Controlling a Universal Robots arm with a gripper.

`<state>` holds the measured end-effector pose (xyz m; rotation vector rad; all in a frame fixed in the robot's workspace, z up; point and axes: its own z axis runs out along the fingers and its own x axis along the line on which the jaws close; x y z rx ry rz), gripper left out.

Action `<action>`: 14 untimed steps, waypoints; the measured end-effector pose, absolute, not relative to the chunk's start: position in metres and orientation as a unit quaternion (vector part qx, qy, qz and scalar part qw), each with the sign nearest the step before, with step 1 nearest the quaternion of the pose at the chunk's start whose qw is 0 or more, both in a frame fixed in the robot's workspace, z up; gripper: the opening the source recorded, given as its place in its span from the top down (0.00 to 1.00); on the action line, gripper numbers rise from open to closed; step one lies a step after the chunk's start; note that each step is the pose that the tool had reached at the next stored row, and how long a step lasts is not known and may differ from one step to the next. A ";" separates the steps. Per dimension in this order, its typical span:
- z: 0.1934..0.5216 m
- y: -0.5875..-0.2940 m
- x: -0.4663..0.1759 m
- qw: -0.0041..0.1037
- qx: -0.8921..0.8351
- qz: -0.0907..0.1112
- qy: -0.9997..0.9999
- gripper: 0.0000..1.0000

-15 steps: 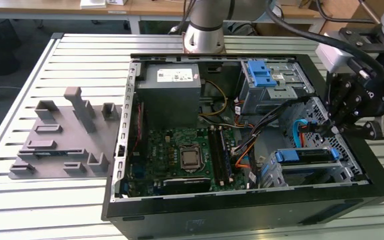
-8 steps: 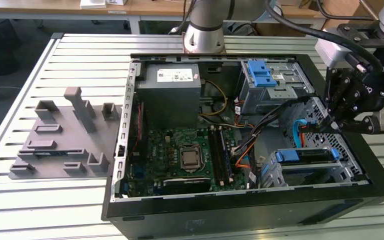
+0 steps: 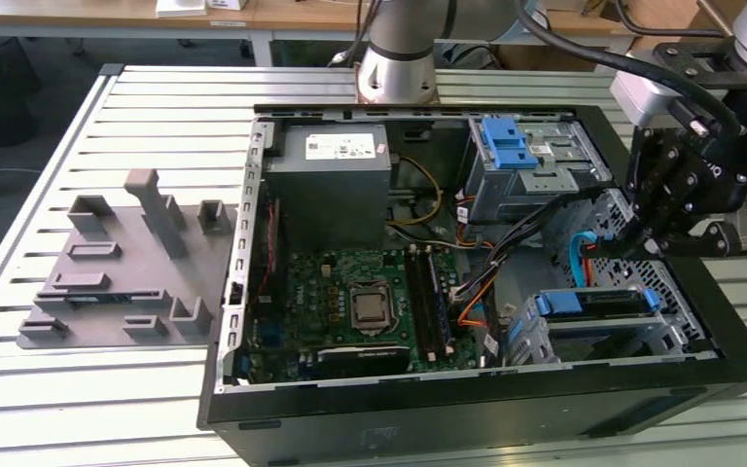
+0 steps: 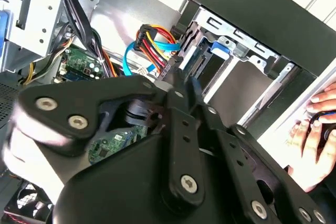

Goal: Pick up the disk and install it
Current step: 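Insert the first disk wire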

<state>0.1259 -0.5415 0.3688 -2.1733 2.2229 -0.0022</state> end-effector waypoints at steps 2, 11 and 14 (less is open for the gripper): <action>0.369 -0.540 0.126 0.016 -0.699 -0.001 0.715 0.76; 0.365 -0.531 0.126 0.015 -0.699 -0.003 0.715 0.69; 0.362 -0.529 0.126 0.011 -0.699 -0.006 0.715 0.69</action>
